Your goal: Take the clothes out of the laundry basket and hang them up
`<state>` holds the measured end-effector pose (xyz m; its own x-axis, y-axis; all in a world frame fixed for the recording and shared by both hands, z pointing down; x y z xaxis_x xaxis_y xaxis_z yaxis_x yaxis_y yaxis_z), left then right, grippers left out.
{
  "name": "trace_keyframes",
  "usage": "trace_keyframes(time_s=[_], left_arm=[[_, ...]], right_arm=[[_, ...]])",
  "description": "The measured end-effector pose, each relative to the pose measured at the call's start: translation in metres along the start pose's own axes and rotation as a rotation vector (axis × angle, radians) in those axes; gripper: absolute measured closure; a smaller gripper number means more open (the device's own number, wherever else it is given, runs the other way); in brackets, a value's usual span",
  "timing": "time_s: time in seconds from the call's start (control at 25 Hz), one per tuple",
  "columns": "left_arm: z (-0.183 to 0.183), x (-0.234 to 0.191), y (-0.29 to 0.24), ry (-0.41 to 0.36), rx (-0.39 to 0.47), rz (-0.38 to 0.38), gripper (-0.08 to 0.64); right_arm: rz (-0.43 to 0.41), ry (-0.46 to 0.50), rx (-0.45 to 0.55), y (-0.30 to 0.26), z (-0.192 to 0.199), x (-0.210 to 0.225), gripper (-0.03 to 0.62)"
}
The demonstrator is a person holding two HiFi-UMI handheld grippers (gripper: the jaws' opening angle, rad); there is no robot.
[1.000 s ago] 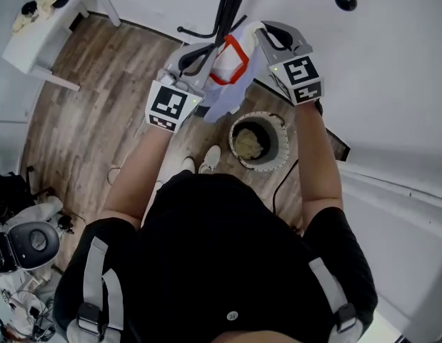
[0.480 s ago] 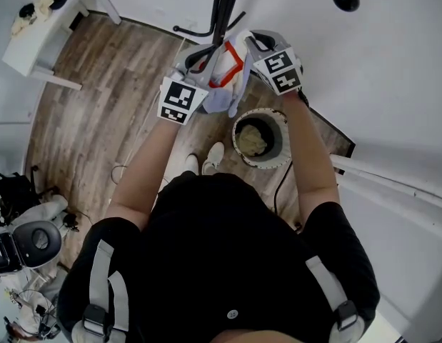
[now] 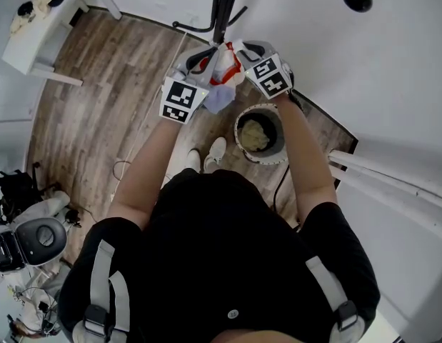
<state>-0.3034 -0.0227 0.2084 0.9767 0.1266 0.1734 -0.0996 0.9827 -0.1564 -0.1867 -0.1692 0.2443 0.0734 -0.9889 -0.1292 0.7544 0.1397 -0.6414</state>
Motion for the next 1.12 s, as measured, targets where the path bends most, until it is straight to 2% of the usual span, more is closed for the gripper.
trace_keyframes(time_s=[0.08,0.24,0.4,0.76,1.12], left_arm=[[0.002,0.001,0.0,0.003,-0.002,0.004,0.557],[0.004,0.001,0.002,0.021,-0.002,0.01,0.557],[0.005,0.002,0.001,0.025,-0.001,0.018,0.557],[-0.001,0.002,0.013,0.053,0.018,0.03,0.557],[-0.009,0.001,0.036,0.022,0.043,0.059,0.557]], right_arm=[[-0.007,-0.001,-0.003,-0.001,0.0,-0.003,0.446],[0.001,0.0,-0.015,0.0,0.005,-0.003,0.412],[0.006,-0.002,-0.038,0.007,0.01,0.0,0.347],[0.054,-0.007,-0.004,0.045,0.001,-0.001,0.325],[0.118,-0.024,0.163,0.095,-0.025,-0.025,0.342]])
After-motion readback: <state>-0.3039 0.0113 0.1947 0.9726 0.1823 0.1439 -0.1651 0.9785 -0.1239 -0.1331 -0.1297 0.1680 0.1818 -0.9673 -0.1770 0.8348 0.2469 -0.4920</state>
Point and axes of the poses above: the fingertips, and each gripper's own axes: y backward along the fingers, x to its right, z out of its underside, the point moved 10 cm from there along y, backward along the fingers, and after that the axes turned 7 degrees about -y, right-handed, at the moved point
